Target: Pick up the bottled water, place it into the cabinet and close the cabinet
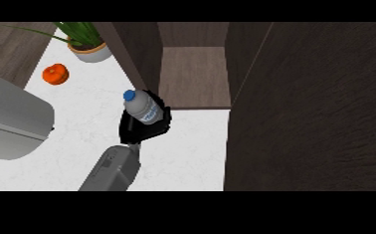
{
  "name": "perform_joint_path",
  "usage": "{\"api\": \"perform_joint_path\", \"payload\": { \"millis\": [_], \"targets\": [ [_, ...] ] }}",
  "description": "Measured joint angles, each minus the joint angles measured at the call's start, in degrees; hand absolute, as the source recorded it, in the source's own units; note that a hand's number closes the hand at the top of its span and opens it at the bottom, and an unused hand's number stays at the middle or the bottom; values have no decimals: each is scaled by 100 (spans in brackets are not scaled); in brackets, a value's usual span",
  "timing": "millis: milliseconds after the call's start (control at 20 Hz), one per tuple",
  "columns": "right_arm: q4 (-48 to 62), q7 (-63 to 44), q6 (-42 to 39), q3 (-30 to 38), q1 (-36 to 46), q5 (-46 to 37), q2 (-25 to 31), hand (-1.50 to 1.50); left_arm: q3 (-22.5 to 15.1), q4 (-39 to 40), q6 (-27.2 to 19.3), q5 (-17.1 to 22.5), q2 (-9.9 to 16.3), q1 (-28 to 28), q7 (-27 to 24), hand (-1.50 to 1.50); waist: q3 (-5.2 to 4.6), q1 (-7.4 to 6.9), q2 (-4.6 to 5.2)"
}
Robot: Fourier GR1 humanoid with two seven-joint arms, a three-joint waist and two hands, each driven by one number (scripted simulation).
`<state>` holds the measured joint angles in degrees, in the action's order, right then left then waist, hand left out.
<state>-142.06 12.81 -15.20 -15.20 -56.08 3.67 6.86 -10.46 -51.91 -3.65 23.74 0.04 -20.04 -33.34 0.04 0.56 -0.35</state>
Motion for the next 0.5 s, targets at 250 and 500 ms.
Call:
{"api": "perform_joint_path", "payload": {
  "millis": [250,500],
  "targets": [
    [10,111,-92,130,-81,43,52,-150,-541,-270,-939,139,-2,-528,408,150,-2,56,16],
    [32,213,-158,335,-75,97,48,-150,-1011,-209,-1773,355,-3,-1201,787,150,-3,97,27]
  ]
}}
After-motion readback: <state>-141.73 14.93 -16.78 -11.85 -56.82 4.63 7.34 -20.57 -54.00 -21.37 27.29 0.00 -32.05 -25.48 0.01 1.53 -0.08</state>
